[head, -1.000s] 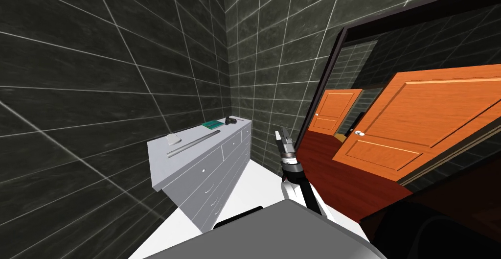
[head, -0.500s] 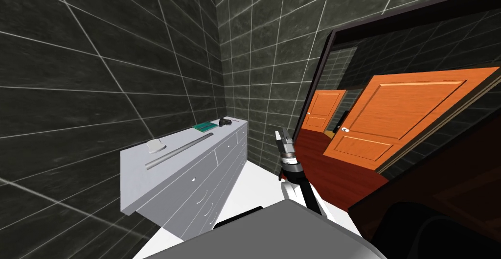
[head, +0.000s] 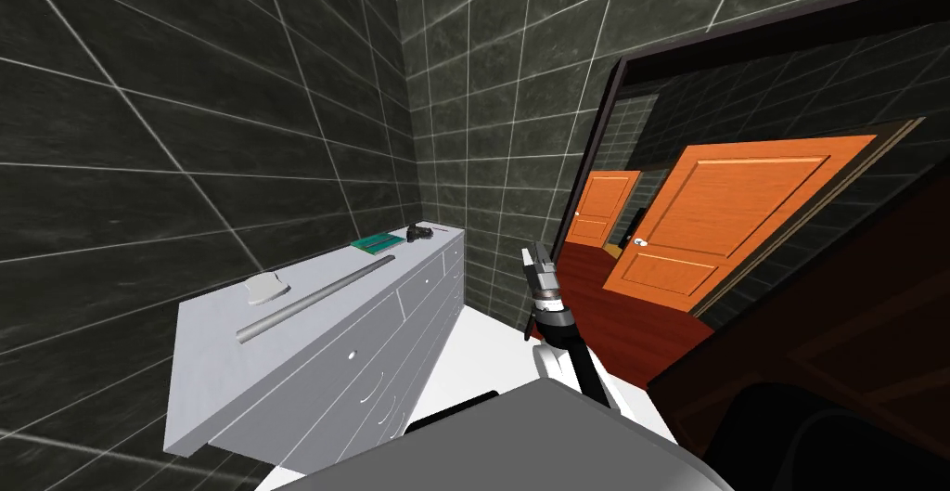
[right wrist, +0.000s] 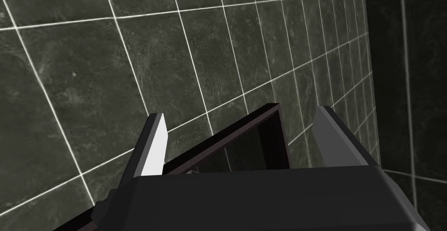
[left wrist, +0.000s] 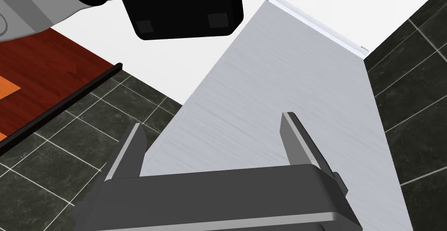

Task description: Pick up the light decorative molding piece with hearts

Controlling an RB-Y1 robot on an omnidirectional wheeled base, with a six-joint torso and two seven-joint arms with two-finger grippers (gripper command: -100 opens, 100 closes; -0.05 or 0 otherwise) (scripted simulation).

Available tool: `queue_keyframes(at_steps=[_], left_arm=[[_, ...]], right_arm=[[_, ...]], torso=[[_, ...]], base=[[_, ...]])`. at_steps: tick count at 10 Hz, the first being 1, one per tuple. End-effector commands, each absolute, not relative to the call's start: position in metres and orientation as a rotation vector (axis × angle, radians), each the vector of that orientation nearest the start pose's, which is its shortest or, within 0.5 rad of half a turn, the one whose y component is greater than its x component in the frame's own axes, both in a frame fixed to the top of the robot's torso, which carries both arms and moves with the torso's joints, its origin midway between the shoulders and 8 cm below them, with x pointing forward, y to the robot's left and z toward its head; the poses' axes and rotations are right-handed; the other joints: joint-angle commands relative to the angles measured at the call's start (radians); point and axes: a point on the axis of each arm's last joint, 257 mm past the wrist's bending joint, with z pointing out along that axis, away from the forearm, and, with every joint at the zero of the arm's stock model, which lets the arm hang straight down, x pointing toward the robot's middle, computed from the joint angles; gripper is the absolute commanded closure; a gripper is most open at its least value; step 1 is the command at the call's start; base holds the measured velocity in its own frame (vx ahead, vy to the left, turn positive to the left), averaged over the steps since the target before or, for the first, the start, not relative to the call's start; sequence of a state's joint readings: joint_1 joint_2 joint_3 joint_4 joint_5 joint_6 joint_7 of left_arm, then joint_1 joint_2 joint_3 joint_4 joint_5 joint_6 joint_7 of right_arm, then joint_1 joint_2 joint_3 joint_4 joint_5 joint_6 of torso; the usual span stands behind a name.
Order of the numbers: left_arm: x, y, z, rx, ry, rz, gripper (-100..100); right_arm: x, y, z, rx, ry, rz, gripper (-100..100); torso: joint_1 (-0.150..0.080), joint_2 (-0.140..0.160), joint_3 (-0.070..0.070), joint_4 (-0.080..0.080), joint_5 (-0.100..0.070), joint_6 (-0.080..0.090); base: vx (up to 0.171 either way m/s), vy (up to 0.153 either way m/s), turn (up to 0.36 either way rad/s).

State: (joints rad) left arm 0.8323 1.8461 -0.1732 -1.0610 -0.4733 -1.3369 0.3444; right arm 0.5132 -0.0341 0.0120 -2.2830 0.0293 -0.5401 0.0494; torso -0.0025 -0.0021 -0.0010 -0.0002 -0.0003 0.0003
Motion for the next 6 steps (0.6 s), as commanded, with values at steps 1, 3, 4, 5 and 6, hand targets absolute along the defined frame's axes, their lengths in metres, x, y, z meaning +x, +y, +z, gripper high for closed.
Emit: queue_keyframes(at_steps=[1,3,4,5,6], left_arm=[[0.108,0.611,-0.200,0.221,3.101,-0.555,-100],[0.116,0.625,-0.182,0.242,3.136,-0.483,-100],[0.117,0.625,-0.180,0.247,3.139,-0.478,-100],[0.124,0.633,-0.167,0.263,3.159,-0.433,-100],[0.124,0.633,-0.167,0.263,3.159,-0.433,-100]], right_arm=[[0.337,-0.268,0.028,0.572,0.647,1.255,0],[0.337,-0.268,0.028,0.572,0.647,1.255,0],[0.337,-0.268,0.028,0.572,0.647,1.255,0],[0.337,-0.268,0.028,0.572,0.647,1.255,0],[0.337,-0.268,0.028,0.572,0.647,1.255,0]], torso=[[0.000,0.000,0.000,0.000,0.000,0.000],[-0.001,-0.003,-0.002,-0.001,0.000,-0.001],[-0.001,-0.003,-0.002,-0.001,0.000,0.000],[-0.001,-0.002,-0.001,-0.001,0.000,-0.001],[-0.001,-0.002,-0.001,-0.001,0.000,0.000]], base=[[0.079,-0.037,-0.382],[0.072,-0.019,-0.128],[0.055,-0.018,-0.104],[0.057,-0.024,-0.196],[0.045,-0.012,-0.125]])
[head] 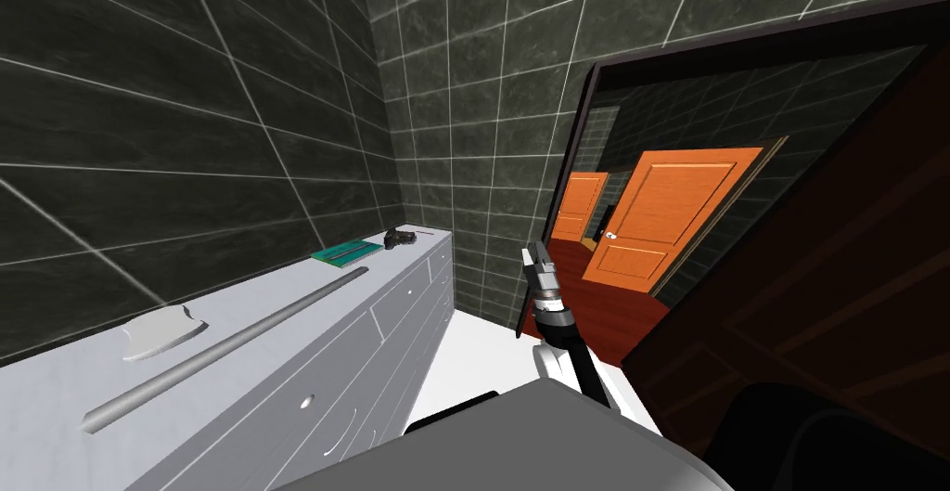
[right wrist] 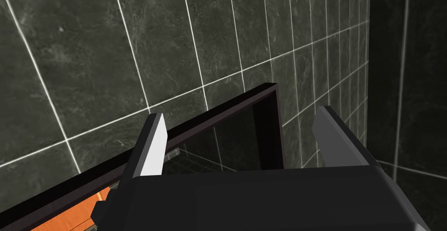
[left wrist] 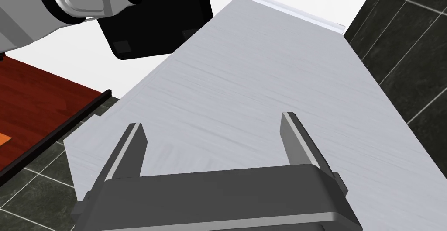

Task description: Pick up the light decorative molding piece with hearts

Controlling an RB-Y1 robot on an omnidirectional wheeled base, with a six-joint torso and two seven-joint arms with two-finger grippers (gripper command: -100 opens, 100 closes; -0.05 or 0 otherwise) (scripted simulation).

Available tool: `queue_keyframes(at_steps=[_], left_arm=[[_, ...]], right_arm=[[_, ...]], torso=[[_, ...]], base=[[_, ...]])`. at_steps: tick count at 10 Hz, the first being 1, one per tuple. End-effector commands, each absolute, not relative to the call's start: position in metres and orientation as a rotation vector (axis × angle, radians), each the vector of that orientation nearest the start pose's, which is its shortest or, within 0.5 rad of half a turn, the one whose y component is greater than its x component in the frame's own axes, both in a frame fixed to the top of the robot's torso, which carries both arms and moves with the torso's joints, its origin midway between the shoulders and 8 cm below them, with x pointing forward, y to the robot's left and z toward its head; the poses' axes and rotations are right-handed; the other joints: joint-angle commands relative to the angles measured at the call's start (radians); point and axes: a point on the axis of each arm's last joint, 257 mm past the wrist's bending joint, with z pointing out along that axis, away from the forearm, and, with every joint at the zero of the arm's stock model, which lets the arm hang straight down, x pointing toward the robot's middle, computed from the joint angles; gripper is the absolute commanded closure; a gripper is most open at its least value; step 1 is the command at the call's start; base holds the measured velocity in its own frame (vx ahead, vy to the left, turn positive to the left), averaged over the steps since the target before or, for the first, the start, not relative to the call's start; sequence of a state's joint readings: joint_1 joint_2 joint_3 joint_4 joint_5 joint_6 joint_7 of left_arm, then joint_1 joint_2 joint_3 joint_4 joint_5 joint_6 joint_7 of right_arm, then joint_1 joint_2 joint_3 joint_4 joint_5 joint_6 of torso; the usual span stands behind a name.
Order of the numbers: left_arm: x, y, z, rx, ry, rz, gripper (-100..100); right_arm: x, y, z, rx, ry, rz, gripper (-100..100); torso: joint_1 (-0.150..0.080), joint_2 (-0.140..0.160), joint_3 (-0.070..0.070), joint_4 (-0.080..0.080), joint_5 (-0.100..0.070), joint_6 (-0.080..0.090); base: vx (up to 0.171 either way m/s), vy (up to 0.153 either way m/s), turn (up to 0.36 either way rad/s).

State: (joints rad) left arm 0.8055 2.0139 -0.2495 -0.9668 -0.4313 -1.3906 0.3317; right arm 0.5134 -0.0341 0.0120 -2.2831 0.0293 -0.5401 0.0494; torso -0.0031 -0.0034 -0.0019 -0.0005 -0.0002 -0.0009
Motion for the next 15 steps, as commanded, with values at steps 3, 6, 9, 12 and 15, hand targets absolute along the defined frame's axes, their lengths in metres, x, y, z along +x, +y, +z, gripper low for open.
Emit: queue_keyframes(at_steps=[3,6,9,12,15], left_arm=[[0.124,0.633,-0.167,0.263,3.159,-0.433,-100],[0.131,0.638,-0.155,0.277,3.173,-0.397,-100],[0.140,0.643,-0.139,0.293,3.186,-0.352,-100],[0.148,0.642,-0.135,0.309,3.176,-0.350,-100],[0.160,0.630,-0.134,0.330,3.136,-0.397,-100]], right_arm=[[0.337,-0.268,0.028,0.572,0.647,1.255,0],[0.337,-0.268,0.028,0.572,0.647,1.255,0],[0.337,-0.268,0.028,0.572,0.647,1.255,0],[0.337,-0.268,0.028,0.572,0.647,1.255,0],[0.337,-0.268,0.028,0.572,0.647,1.255,0]], torso=[[0.001,0.004,0.002,0.001,0.001,-0.001],[0.001,0.001,0.001,0.000,0.000,0.000],[-0.001,-0.002,-0.001,-0.001,0.000,0.001],[-0.001,0.000,0.000,0.000,0.000,0.000],[-0.004,-0.008,-0.005,-0.002,-0.001,0.001]], base=[[0.003,-0.003,0.013],[0.035,-0.009,-0.105],[0.079,-0.026,-0.205],[0.050,-0.026,-0.090],[0.164,-0.064,-0.316]])
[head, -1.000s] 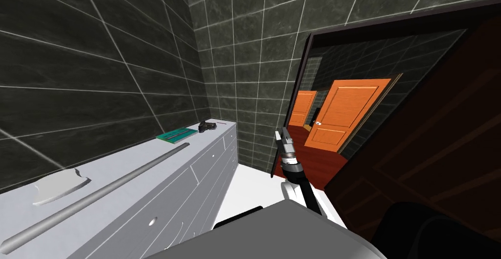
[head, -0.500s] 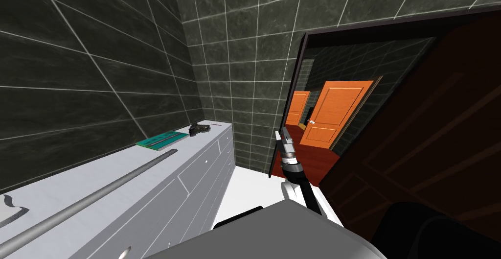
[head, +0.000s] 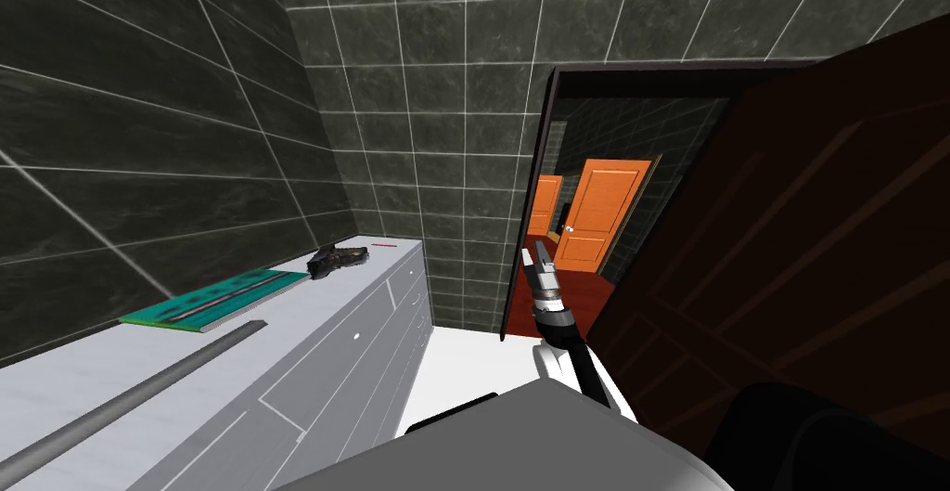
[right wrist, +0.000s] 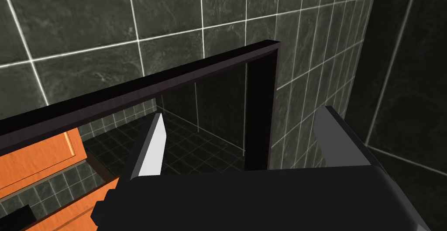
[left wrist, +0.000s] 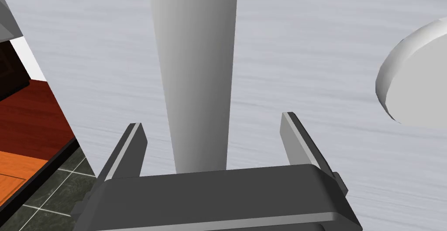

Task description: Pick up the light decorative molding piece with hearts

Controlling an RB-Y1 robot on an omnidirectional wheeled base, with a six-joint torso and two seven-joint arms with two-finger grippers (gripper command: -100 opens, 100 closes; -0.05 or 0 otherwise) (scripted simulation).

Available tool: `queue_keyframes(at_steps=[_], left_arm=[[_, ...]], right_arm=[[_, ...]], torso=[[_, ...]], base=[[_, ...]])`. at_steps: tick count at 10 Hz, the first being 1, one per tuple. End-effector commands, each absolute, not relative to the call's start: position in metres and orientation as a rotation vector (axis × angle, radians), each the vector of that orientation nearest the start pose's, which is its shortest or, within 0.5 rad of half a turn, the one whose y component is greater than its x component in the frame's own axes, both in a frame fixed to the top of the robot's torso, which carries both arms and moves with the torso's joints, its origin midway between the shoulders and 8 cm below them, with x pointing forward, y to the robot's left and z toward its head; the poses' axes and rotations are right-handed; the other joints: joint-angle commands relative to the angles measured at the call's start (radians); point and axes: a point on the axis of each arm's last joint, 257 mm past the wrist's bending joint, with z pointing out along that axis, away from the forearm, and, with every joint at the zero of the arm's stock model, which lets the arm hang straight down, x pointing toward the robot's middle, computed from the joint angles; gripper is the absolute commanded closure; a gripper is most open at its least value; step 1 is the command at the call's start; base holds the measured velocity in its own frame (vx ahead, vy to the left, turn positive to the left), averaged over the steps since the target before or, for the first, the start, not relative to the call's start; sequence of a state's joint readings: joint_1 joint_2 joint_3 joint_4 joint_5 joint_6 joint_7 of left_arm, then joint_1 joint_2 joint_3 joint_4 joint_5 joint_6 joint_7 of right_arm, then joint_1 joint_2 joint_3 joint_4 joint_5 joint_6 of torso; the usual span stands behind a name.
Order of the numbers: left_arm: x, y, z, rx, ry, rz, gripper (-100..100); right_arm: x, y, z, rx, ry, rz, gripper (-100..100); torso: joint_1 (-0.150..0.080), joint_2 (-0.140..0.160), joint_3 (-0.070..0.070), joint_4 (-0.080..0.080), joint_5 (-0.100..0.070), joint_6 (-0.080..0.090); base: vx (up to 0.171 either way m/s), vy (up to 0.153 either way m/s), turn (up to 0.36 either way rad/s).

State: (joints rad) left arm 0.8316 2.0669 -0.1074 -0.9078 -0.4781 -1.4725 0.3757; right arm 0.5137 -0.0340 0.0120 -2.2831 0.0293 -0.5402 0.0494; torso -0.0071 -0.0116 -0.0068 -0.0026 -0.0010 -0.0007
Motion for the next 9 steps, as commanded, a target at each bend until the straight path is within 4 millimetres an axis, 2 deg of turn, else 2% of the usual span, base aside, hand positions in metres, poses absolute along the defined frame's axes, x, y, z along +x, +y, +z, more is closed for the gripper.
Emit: queue_keyframes(at_steps=[1,2,3,4,5,7,9], left_arm=[[0.163,0.624,-0.136,0.335,3.118,-0.425,-100],[0.160,0.627,-0.135,0.332,3.128,-0.410,-100],[0.161,0.627,-0.135,0.333,3.126,-0.412,0],[0.150,0.632,-0.143,0.299,3.125,-0.413,-100],[0.143,0.635,-0.148,0.275,3.124,-0.414,-100],[0.143,0.635,-0.148,0.275,3.124,-0.414,-100],[0.125,0.642,-0.161,0.218,3.122,-0.417,-100]], right_arm=[[0.337,-0.268,0.028,0.572,0.647,1.255,0],[0.337,-0.268,0.028,0.572,0.647,1.255,0],[0.337,-0.268,0.028,0.572,0.647,1.255,0],[0.337,-0.268,0.028,0.572,0.647,1.255,0],[0.337,-0.268,0.028,0.572,0.647,1.255,0],[0.337,-0.268,0.028,0.572,0.647,1.255,0],[0.337,-0.268,0.028,0.572,0.647,1.255,0]], torso=[[0.000,0.000,0.000,0.000,0.000,0.000],[0.000,-0.001,0.000,0.000,0.000,0.000],[0.002,0.005,0.003,0.001,0.000,-0.001],[0.003,0.010,0.006,0.002,0.001,-0.001],[0.003,0.013,0.007,0.003,0.001,-0.001],[0.003,0.016,0.009,0.004,0.001,-0.002],[0.003,0.015,0.009,0.004,0.002,-0.001]], base=[[0.192,-0.064,-0.169],[0.090,-0.024,-0.025],[0.016,-0.005,0.003],[-0.008,-0.013,-0.188],[-0.032,-0.014,-0.169],[-0.021,-0.008,-0.014],[-0.020,-0.012,-0.175]])
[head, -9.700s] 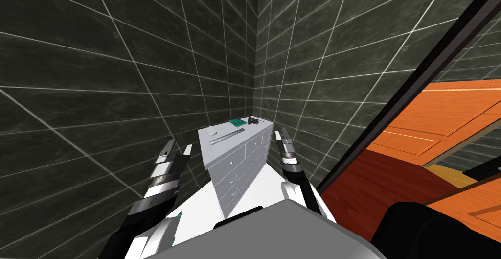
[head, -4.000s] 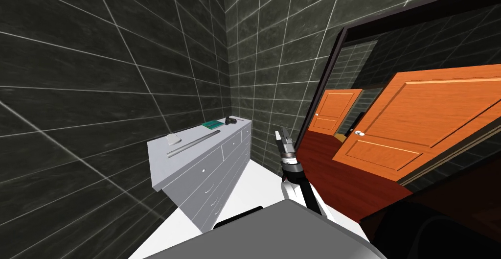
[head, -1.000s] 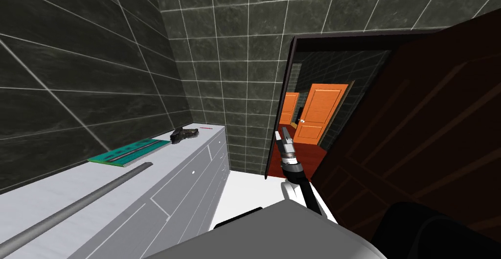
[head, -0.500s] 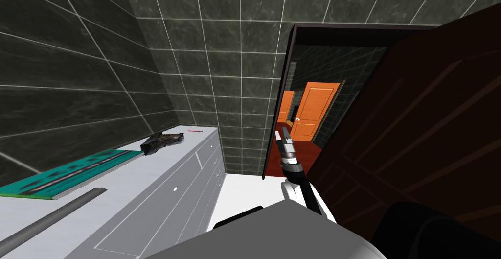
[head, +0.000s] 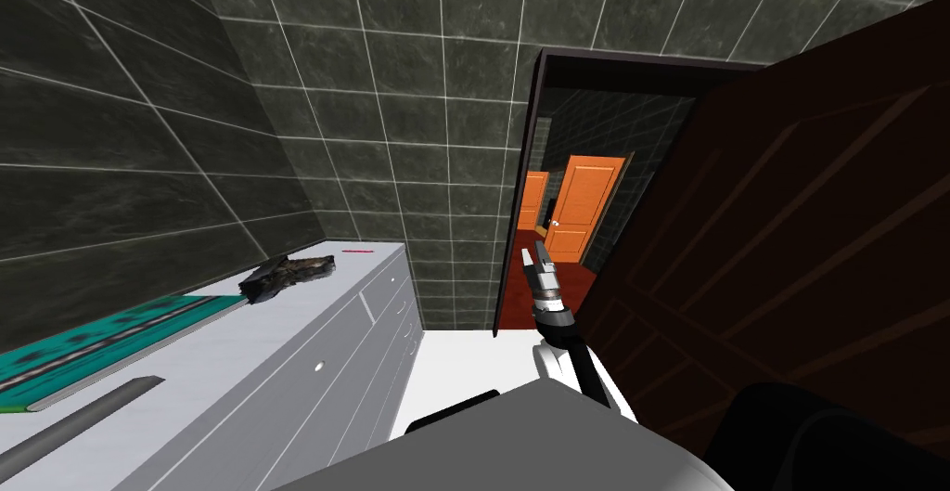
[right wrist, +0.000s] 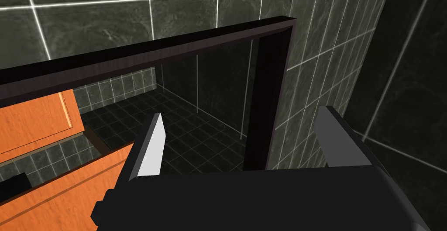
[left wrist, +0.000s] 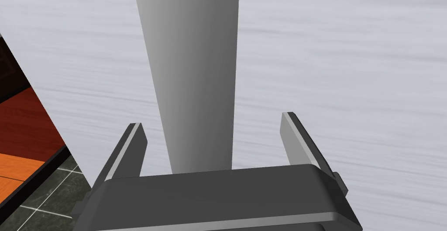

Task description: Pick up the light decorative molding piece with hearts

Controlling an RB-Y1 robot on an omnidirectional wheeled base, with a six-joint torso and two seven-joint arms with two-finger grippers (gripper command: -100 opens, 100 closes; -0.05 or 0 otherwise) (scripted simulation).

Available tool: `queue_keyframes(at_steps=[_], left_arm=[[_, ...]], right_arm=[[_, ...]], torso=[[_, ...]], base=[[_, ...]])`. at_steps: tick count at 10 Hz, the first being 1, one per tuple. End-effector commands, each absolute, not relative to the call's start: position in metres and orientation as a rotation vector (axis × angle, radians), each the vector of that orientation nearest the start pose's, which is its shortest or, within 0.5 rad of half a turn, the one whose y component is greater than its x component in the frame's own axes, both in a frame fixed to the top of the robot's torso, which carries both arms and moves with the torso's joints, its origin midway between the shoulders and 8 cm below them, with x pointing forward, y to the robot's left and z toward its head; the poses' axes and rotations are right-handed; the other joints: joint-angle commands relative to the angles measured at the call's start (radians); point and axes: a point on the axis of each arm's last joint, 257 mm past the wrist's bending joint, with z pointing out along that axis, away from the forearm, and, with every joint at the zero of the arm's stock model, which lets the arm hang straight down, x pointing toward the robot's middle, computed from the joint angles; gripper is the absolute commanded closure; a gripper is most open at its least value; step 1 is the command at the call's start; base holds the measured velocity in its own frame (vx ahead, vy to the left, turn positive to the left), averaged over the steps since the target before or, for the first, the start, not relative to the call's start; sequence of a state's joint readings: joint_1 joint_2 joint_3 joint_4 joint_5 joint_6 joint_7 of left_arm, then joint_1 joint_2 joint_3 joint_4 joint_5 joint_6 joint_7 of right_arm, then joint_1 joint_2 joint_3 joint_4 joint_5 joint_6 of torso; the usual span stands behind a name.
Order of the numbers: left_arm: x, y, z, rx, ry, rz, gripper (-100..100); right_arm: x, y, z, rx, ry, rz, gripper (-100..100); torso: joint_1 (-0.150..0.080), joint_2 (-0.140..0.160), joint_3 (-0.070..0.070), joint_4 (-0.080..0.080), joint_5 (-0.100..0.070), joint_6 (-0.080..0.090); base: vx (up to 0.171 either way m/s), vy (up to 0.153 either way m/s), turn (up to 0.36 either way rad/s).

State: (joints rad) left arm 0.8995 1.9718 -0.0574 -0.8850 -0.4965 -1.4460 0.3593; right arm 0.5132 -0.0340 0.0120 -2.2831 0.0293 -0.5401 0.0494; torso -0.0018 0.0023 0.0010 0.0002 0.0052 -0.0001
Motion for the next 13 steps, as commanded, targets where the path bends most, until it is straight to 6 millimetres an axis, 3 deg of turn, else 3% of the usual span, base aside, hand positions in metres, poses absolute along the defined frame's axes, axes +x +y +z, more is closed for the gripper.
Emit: queue_keyframes(at_steps=[1,9,10,13], left_arm=[[0.1325,0.6407,-0.1595,0.233,3.103,-0.414,-100],[0.1251,0.6419,-0.1613,0.217,3.122,-0.417,-100],[0.1250,0.6420,-0.1614,0.218,3.122,-0.417,100],[0.1253,0.6419,-0.1612,0.220,3.121,-0.417,100]], right_arm=[[0.3371,-0.2679,0.0284,0.572,0.647,1.255,0],[0.3371,-0.2679,0.0284,0.572,0.647,1.255,0],[0.3371,-0.2679,0.0284,0.572,0.647,1.255,0],[0.3371,-0.2679,0.0284,0.572,0.647,1.255,0]], torso=[[0.000,0.000,0.000,0.000,0.000,0.000],[0.003,-0.003,-0.002,-0.001,0.002,-0.001],[0.003,-0.003,-0.002,-0.001,0.002,-0.001],[0.005,-0.003,-0.002,-0.001,0.003,-0.001]], base=[[-0.025,-0.010,-0.049],[-0.001,-0.002,0.003],[0.000,0.000,0.000],[0.000,0.000,0.000]])
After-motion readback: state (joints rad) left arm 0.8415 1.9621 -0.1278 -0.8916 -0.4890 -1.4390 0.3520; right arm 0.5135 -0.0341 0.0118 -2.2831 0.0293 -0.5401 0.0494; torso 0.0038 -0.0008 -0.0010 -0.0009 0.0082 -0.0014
